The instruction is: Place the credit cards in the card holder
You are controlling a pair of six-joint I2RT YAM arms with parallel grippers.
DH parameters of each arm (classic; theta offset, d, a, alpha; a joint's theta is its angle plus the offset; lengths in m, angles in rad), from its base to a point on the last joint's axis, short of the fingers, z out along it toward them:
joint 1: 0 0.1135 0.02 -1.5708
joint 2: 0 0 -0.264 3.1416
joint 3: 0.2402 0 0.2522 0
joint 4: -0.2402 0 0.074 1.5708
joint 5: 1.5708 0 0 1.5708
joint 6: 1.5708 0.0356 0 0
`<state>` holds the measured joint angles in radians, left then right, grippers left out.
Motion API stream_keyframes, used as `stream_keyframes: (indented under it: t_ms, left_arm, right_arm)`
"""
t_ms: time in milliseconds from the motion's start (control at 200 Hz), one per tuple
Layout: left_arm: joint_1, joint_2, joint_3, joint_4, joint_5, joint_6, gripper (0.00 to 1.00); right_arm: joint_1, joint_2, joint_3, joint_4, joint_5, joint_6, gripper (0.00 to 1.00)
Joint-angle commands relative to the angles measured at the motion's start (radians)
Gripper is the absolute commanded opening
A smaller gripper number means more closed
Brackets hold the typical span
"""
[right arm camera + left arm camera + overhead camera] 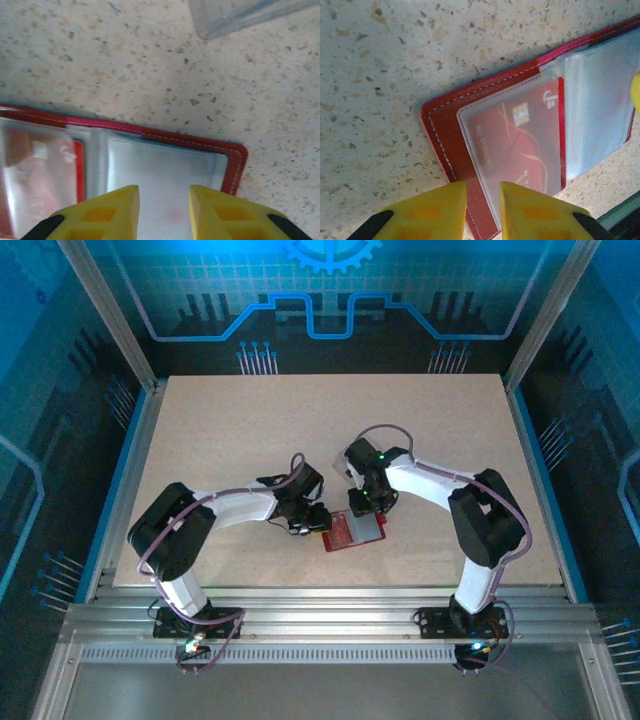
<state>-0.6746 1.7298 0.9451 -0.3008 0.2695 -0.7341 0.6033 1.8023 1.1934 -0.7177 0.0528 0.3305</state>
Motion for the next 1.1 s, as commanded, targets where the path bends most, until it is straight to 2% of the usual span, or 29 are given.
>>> stream_keyframes:
  t_ms: [0, 410, 775, 960, 1096]
  left_arm:
    - [-0.006, 0.022, -0.011, -0.012, -0.004, -0.001, 0.25]
    - [-0.006, 0.048, -0.006, -0.004, -0.004, -0.004, 0.25]
    - [-0.006, 0.061, -0.005, -0.002, -0.003, -0.004, 0.25]
    - [-0.007, 0.070, -0.006, 0.003, -0.001, -0.004, 0.25]
    - [-0.011, 0.080, -0.006, 0.009, 0.001, -0.008, 0.25]
  right_arm:
    - [0.014, 0.024, 0.029, -0.037, 0.053, -0.017, 0.34]
    - [0.068, 0.092, 0.014, -0.026, 0.106, 0.001, 0.33]
    - [0.088, 0.088, 0.024, -0.052, 0.160, 0.018, 0.18]
    - [0.102, 0.064, 0.067, -0.086, 0.168, 0.013, 0.00]
    - [0.123, 0.040, 0.107, -0.110, 0.156, 0.013, 0.00]
